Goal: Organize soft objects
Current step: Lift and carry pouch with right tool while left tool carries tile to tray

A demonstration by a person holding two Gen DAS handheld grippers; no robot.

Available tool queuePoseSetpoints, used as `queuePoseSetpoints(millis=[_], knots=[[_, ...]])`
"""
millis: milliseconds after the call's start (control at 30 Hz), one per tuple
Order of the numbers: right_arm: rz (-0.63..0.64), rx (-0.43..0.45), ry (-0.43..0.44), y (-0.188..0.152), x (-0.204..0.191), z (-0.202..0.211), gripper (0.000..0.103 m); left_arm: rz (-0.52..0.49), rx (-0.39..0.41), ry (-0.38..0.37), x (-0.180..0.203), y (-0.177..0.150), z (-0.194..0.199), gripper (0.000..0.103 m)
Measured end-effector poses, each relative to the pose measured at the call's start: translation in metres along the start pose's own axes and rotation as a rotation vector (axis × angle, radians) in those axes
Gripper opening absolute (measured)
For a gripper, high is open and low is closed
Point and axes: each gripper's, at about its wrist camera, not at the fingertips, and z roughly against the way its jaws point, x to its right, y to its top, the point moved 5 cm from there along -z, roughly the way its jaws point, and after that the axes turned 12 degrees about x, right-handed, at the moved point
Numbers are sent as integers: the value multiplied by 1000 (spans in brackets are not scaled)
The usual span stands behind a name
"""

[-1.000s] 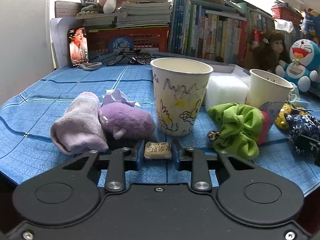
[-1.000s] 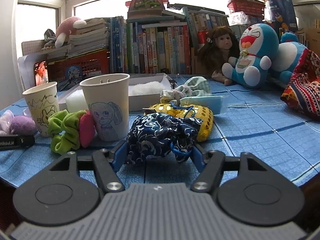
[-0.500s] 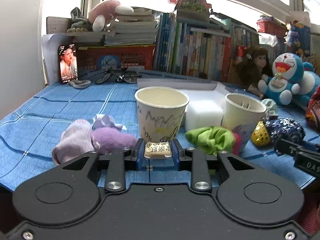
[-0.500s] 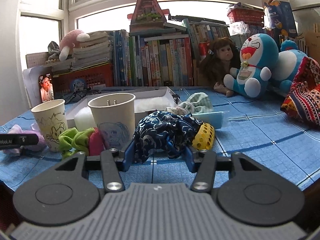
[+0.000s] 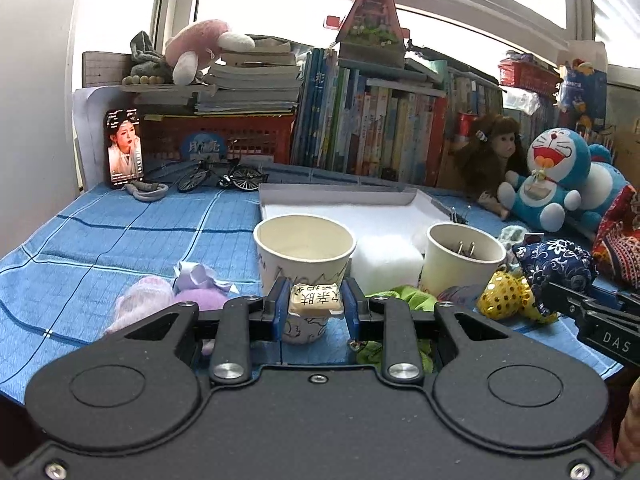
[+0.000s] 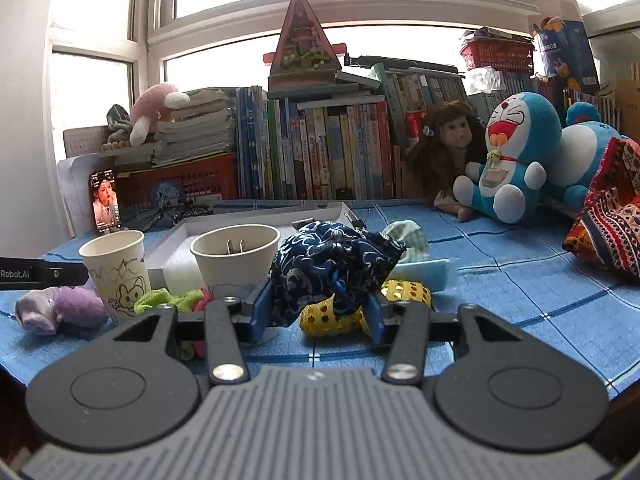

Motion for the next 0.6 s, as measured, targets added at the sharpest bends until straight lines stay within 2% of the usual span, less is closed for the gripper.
queuePoseSetpoints(millis=[433,600], knots=[[2,59,40,27,2,-9,51,-1,59,-38,-1,43,-14,27],[-19,55,54,45,9,-25,50,11,42,-63,-5,64,-32,27]])
